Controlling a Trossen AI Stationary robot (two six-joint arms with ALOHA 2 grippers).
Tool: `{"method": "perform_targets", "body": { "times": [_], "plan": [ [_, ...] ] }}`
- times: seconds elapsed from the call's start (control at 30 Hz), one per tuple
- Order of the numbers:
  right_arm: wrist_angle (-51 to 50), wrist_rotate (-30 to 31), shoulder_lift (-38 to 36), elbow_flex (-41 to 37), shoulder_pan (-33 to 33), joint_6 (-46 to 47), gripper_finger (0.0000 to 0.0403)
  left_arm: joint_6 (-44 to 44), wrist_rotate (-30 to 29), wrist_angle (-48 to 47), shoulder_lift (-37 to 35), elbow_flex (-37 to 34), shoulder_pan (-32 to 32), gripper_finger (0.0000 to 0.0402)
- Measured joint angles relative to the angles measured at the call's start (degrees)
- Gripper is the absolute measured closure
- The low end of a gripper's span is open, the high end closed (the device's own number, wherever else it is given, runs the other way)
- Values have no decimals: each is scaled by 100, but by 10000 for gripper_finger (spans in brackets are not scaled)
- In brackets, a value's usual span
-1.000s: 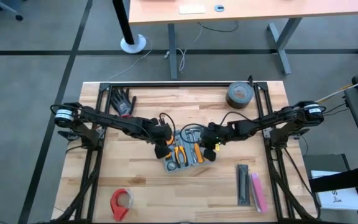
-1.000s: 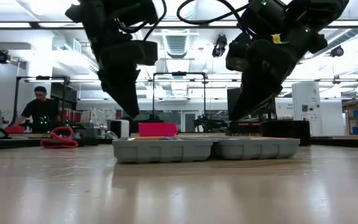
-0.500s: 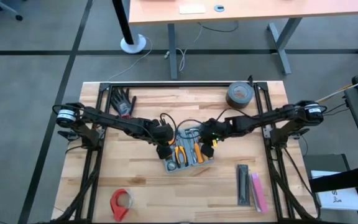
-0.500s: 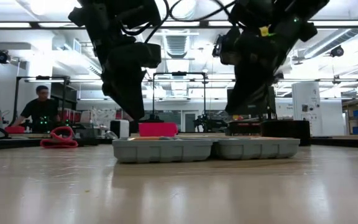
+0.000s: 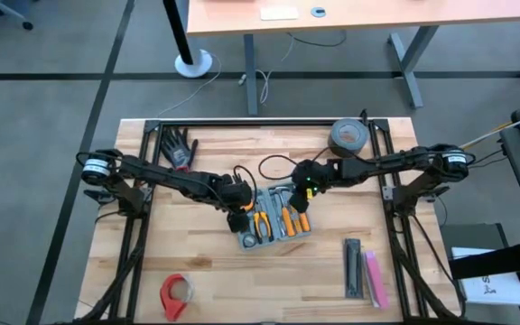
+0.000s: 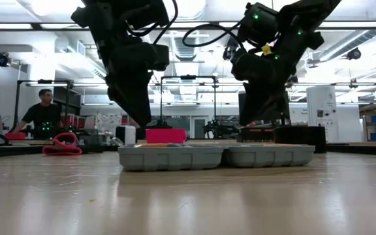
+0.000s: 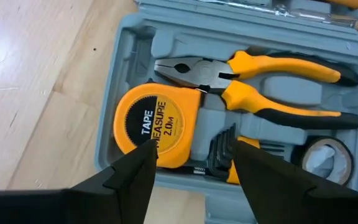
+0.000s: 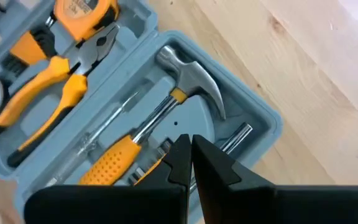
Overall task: Prefit tool cases
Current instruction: Remove the tape measure from the gray tool box
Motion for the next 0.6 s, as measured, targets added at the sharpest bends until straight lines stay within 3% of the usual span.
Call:
{"method": "perform_targets", "body": {
  "times": [0.2,0.6],
  "plan": [
    [44,-10,0,9,-91,588,403,6,3,1,0,0,0,182],
    [70,-117,4,9,136,-14,403,10,365,89,5,0,28,182]
  ]
}}
